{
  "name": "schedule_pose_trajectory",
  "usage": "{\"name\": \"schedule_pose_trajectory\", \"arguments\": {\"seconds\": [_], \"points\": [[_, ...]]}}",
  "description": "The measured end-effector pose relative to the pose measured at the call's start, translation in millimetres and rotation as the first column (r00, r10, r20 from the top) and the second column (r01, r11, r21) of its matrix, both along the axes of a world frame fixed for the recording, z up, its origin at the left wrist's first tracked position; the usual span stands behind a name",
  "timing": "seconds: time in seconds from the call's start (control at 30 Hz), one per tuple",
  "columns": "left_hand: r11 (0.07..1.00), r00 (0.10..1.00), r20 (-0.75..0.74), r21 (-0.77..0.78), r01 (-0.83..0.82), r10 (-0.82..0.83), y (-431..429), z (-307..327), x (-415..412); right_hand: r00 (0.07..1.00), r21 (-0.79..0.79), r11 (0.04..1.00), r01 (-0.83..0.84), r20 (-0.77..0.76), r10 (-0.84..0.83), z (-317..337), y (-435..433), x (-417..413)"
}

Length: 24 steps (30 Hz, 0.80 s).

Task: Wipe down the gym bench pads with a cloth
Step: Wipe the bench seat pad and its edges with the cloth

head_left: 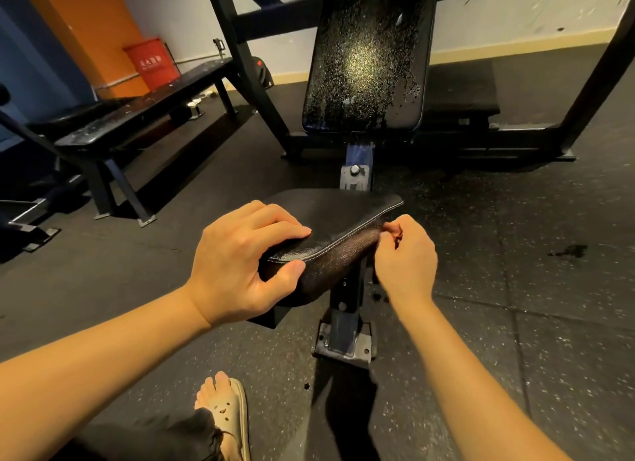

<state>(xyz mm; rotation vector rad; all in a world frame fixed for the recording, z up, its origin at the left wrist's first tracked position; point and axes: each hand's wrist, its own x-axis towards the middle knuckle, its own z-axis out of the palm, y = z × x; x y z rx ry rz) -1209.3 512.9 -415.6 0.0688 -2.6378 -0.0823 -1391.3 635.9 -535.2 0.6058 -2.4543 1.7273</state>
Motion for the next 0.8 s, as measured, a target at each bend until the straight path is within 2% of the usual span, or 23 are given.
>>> {"name": "schedule_pose_trajectory", "arguments": {"seconds": [0.07, 0.13, 0.2, 0.23, 0.27, 0.37, 0.43, 0.57, 0.7, 0.8], "points": [[1.0, 1.0, 0.007, 0.004, -0.004, 0.004, 0, 0, 0, 0.998, -0.117, 0.993, -0.011, -0.065, 0.003, 21, 2, 38], [1.0, 1.0, 0.013, 0.011, -0.001, 0.001, -1, 0, -1, 0.978, -0.243, 0.958, -0.152, -0.18, 0.109, 38, 12, 87], [1.0, 1.0, 0.013, 0.017, 0.0, -0.001, -2, 0, -1, 0.926, -0.237, 0.928, -0.289, -0.314, 0.209, 39, 21, 113], [1.0, 1.0, 0.012, 0.02, 0.001, -0.002, -2, 0, 0, 0.917, -0.227, 0.926, -0.3, -0.335, 0.215, 36, 22, 107], [1.0, 1.0, 0.012, 0.018, 0.002, -0.002, -1, 0, 0, 0.934, -0.23, 0.937, -0.263, -0.302, 0.188, 29, 20, 91], [1.0, 1.0, 0.02, -0.007, -0.005, 0.005, 1, 1, 0, 0.993, -0.212, 0.972, -0.099, -0.081, 0.083, 19, 12, 44], [1.0, 1.0, 0.02, -0.001, -0.003, 0.003, 1, 2, 0, 0.994, -0.225, 0.972, -0.072, -0.101, 0.05, 31, 9, 58], [1.0, 1.0, 0.027, 0.02, -0.009, 0.008, 0, 1, 1, 0.946, -0.292, 0.925, -0.242, -0.284, 0.158, 42, 11, 108], [1.0, 1.0, 0.019, -0.009, -0.003, 0.004, 2, 2, 1, 0.993, -0.231, 0.969, -0.091, -0.101, 0.069, 13, 14, 64], [1.0, 1.0, 0.023, 0.006, 0.001, -0.001, 1, 2, 1, 0.961, -0.28, 0.936, -0.214, -0.234, 0.149, 32, 12, 95]]}}
